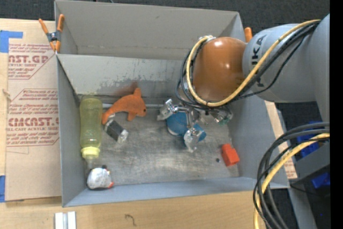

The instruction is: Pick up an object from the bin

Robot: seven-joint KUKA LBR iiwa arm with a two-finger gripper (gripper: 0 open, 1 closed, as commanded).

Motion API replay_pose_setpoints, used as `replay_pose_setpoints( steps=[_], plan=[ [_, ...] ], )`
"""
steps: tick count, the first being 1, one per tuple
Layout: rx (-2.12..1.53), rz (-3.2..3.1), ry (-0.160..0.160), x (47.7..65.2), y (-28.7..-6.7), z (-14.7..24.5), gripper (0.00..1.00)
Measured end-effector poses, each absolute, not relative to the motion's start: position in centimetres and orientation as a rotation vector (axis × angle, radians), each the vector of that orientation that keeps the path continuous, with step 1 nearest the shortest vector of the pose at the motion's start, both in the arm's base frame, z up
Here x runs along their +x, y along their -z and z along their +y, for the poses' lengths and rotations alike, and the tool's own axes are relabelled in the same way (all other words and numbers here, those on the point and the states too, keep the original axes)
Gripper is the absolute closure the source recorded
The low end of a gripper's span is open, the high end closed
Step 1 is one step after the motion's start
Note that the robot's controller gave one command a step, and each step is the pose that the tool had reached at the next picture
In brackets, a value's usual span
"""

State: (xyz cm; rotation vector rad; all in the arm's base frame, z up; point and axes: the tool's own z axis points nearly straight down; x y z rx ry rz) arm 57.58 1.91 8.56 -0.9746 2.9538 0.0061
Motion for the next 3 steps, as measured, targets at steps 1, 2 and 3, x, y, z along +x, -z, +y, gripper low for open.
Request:
replay_pose_setpoints(
  steps=[1, 2, 3],
  plan=[
    [-1.007, 2.943, -0.004, 57.6, -8.7, 1.8, 0.00],
    [-1.335, 2.845, -0.004, 57.5, -12.4, 1.4, 0.00],
    [-1.310, 2.862, -0.022, 59.8, -9.0, -3.4, 1.00]
  ],
)
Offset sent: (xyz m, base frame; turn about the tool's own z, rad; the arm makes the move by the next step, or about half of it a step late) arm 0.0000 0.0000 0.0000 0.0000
